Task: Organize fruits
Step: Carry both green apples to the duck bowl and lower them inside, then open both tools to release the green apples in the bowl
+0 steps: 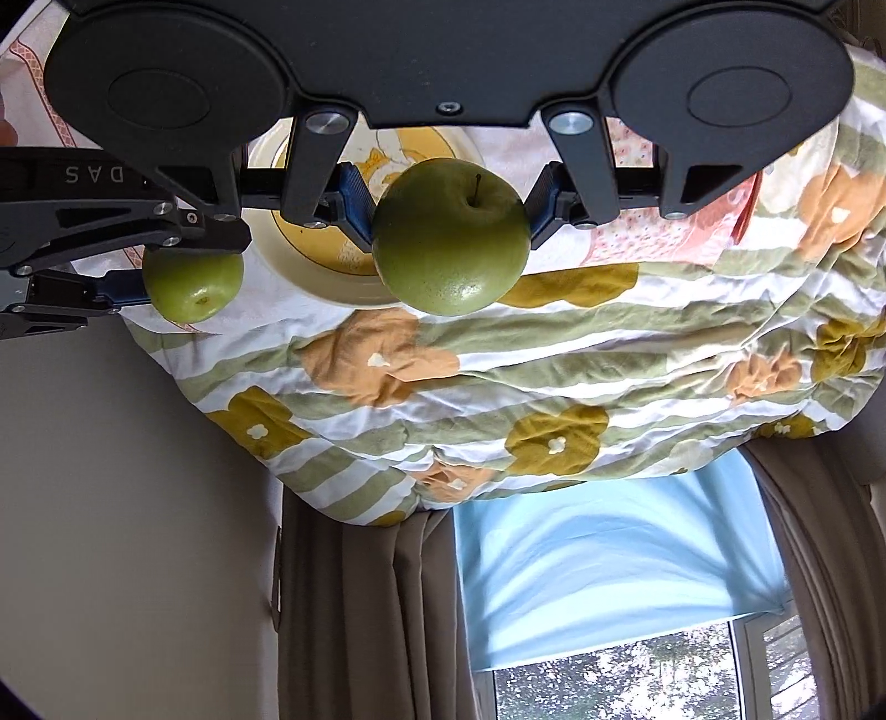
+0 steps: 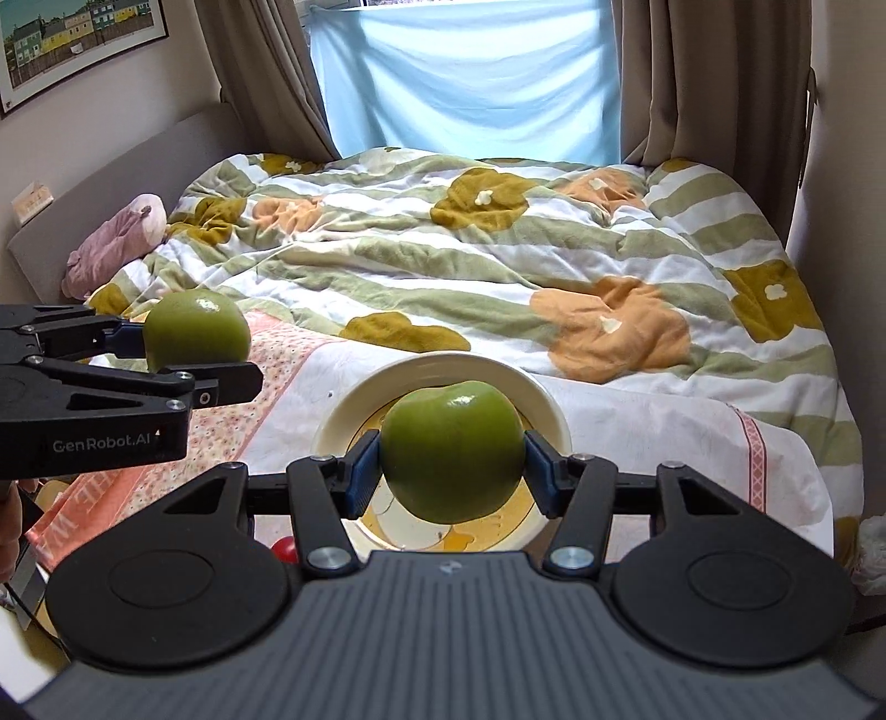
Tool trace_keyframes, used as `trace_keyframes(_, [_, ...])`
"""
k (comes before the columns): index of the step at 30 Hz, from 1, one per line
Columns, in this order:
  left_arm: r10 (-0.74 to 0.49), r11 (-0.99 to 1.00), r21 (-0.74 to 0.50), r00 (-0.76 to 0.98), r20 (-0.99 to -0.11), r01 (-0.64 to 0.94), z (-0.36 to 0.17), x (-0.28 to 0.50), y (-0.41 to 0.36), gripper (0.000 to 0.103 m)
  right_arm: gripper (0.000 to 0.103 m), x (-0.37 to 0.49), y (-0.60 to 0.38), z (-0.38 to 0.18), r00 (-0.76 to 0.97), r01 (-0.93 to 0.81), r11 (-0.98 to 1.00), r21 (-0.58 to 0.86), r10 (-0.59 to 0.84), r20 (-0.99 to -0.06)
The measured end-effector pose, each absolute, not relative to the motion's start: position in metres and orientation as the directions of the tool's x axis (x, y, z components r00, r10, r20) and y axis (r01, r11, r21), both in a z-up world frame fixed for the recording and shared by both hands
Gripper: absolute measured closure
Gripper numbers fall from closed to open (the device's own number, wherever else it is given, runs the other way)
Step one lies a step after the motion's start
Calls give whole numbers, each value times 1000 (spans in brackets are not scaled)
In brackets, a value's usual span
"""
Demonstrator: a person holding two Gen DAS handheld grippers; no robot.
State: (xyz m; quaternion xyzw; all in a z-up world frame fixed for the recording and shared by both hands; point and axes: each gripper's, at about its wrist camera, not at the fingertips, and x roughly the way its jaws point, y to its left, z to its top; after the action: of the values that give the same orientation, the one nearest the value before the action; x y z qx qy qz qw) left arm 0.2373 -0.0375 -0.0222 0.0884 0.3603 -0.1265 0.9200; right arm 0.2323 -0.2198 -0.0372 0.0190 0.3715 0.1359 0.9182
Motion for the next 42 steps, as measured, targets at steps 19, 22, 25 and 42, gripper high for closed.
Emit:
trace_keyframes(19, [-290, 858, -16, 460, -839, 513, -132, 361, -69, 43, 34, 304, -214, -112, 627, -118, 987, 113, 162, -762])
trace_keyframes(22, [-287, 851, -10, 449, -846, 525, -139, 363, -72, 43, 34, 303, -216, -114, 621, -110, 987, 116, 159, -767])
trace_keyframes(25, [-287, 853, -13, 448, -846, 522, -140, 365, -73, 42, 34, 302, -218, -116, 616, -102, 987, 123, 160, -771])
trace_keyframes(42, [-237, 892, 86, 621, -747, 444, -91, 324, -44, 6, 34, 292, -220, -104, 615, -139, 983, 118, 179, -768])
